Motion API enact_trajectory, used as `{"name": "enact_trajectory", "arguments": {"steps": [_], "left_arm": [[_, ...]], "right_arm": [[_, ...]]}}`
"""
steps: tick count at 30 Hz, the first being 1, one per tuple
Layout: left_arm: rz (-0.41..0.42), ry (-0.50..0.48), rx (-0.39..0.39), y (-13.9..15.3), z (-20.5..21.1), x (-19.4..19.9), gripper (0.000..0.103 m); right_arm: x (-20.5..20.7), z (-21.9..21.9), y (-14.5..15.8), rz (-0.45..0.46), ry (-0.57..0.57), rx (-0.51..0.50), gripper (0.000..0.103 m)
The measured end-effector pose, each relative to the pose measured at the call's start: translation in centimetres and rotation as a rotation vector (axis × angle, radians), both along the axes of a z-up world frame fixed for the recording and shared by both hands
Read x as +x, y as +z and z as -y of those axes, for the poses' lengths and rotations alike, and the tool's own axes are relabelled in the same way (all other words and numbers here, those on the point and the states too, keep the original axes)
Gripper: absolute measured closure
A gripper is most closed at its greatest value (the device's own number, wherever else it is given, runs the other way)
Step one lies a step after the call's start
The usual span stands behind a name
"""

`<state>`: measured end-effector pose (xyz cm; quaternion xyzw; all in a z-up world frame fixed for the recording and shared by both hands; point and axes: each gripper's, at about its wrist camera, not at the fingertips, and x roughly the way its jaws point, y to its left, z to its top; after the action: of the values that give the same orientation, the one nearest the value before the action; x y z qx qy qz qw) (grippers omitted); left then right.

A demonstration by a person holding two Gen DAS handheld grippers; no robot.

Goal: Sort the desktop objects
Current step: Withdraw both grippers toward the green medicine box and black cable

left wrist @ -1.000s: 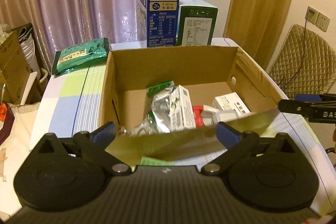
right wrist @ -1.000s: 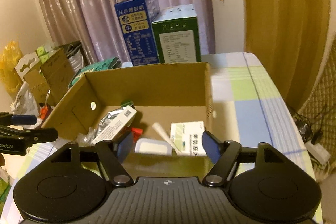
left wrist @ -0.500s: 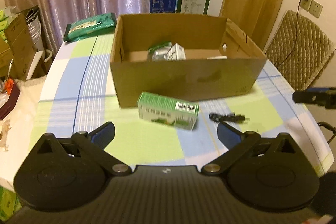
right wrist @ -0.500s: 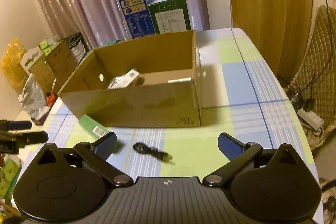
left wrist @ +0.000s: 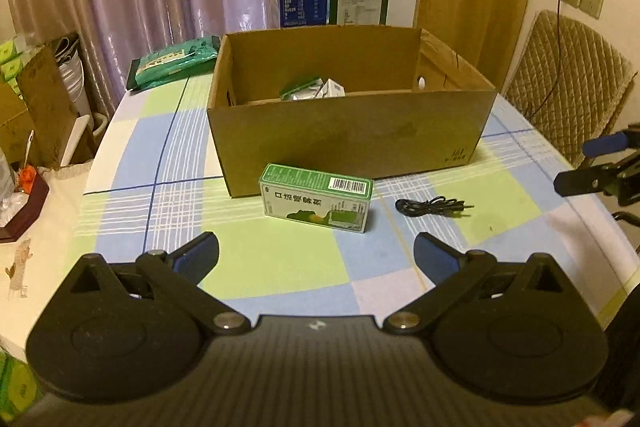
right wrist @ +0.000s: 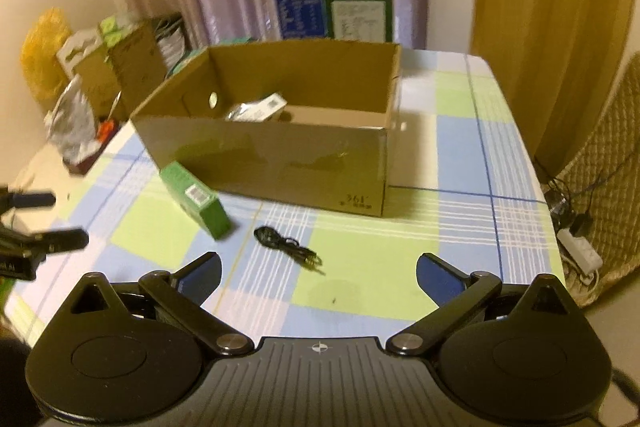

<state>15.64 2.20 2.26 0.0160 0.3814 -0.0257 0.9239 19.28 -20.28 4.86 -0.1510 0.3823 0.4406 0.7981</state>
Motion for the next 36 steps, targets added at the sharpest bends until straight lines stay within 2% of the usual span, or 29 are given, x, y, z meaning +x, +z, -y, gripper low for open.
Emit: {"name": "enact_trajectory", "arguments": {"steps": [4,7,8,10,16,20,26,32,36], "left_arm": [[-0.064,-0.003,-0.004,-1.0,0.0,1.3,0.001],[-0.081,-0.005,-0.003,-2.0,-0.1,2.4,0.001],[-0.082,-0.005,-0.006,-2.4,-0.2,2.7,0.001],[-0.085,-0.004,-0.02,-3.2,-0.3,3.5,0.001],[-0.1,-0.021,-0.043,-5.5,0.2,6.0,0.001],[-0.099,-0.052,-0.022,-6.9,0.7,7.3,0.001],[-0.099,-0.078,-0.037,-8.5,0.6,8.2,0.001],[-0.087,-0.063,-0.038,-9.8,0.3,8.3,0.001],[-0.092,-0.052,-0.059,-10.5,0.1,8.4,0.001]], "right_arm": [[0.1,-1.5,-1.4,0.027,0.076,-0.055,0.002],[0.4,-2.8,-2.8,0.038,0.122,-0.082,0.004],[0.5,-3.2,-3.3,0.04,0.142,-0.089,0.006],[0.7,-4.1,-4.4,0.046,0.183,-0.109,0.017],[2.0,-6.2,-7.5,0.038,0.266,-0.128,0.034],[2.8,-7.3,-9.0,0.032,0.294,-0.128,0.039],[3.0,-8.6,-11.0,0.031,0.324,-0.134,0.047],[3.2,-9.2,-11.7,0.051,0.336,-0.152,0.058],[3.4,-9.6,-12.1,0.044,0.323,-0.163,0.076]]}}
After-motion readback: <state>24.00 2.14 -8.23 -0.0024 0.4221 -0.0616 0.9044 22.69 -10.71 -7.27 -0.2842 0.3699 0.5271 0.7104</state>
